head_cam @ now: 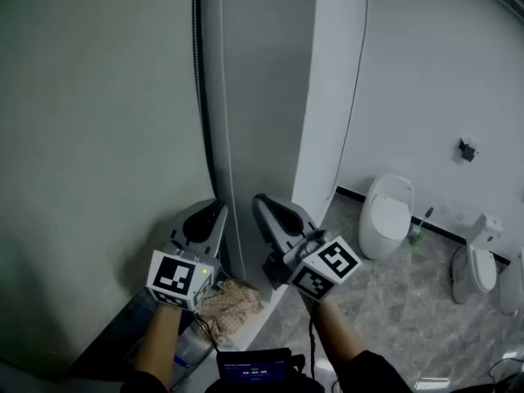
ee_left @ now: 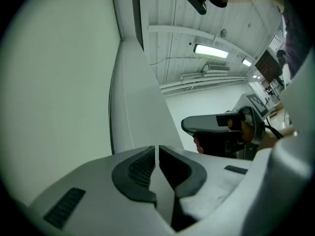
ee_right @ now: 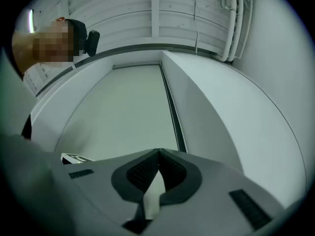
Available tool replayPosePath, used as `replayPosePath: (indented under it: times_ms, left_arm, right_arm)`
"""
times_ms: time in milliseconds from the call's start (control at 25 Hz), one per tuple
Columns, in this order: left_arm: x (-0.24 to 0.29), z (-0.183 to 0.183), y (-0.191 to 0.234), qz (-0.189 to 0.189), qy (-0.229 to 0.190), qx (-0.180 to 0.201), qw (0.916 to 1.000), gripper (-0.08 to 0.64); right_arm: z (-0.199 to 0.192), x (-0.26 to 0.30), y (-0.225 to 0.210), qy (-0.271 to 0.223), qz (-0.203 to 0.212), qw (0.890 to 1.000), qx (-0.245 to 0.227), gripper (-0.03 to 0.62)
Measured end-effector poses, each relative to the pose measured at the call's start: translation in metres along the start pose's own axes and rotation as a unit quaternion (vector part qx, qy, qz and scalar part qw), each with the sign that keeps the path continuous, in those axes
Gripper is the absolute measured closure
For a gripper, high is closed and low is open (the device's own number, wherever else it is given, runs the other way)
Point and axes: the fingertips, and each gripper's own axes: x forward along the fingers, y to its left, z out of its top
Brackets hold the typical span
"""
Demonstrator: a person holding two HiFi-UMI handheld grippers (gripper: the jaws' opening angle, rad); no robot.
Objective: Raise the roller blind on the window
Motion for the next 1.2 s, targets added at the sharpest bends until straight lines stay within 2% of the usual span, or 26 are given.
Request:
replayPosePath:
  times_ms: [280, 360, 480, 600, 680, 840, 1000, 1120, 1160, 1200]
  left_arm:
    - [0.002, -0.001, -0.001, 0.002, -0.001, -0.002, 1.0000, 0.541]
    - [0.004, -0.003, 0.005, 0.011, -0.006, -0.020, 0.9997, 0.541]
    - [0.016, -0.008, 0.023, 0.027, -0.016, -0.069, 0.9971, 0.541]
    - [0.051, -0.008, 0.042, 0.025, -0.018, -0.088, 0.9956, 0.451]
    - [0.077, -0.011, 0.051, 0.021, -0.009, -0.087, 0.9959, 0.437]
    - [0.114, -0.023, 0.072, 0.029, 0.011, -0.098, 0.9947, 0.439]
    - [0.101, -0.021, 0.062, 0.059, 0.004, -0.110, 0.9922, 0.440]
    - [0.103, -0.014, 0.055, 0.060, 0.009, -0.117, 0.9913, 0.441]
    - [0.108, -0.011, 0.057, 0.058, 0.010, -0.118, 0.9913, 0.462]
    - [0.112, -0.008, 0.059, 0.057, 0.011, -0.117, 0.9914, 0.525]
  right_arm:
    - [0.002, 0.000, 0.003, -0.006, 0.006, 1.000, -0.002, 0.583]
    - [0.004, -0.003, 0.006, -0.022, 0.011, 1.000, 0.009, 0.583]
    - [0.000, -0.007, 0.005, -0.029, 0.017, 0.999, 0.030, 0.583]
    - [-0.007, -0.009, -0.006, -0.033, 0.011, 0.999, 0.035, 0.583]
    - [-0.013, -0.011, -0.013, -0.033, 0.005, 0.999, 0.033, 0.583]
    - [-0.023, -0.008, -0.023, -0.024, -0.004, 0.999, 0.022, 0.583]
    - [-0.015, -0.037, -0.014, -0.026, -0.006, 0.999, 0.022, 0.583]
    - [-0.002, -0.049, -0.015, -0.030, -0.007, 0.999, 0.029, 0.583]
    - [0.001, -0.045, -0.018, -0.028, -0.008, 0.999, 0.031, 0.583]
    - [0.002, -0.041, -0.021, -0.026, -0.009, 0.999, 0.032, 0.583]
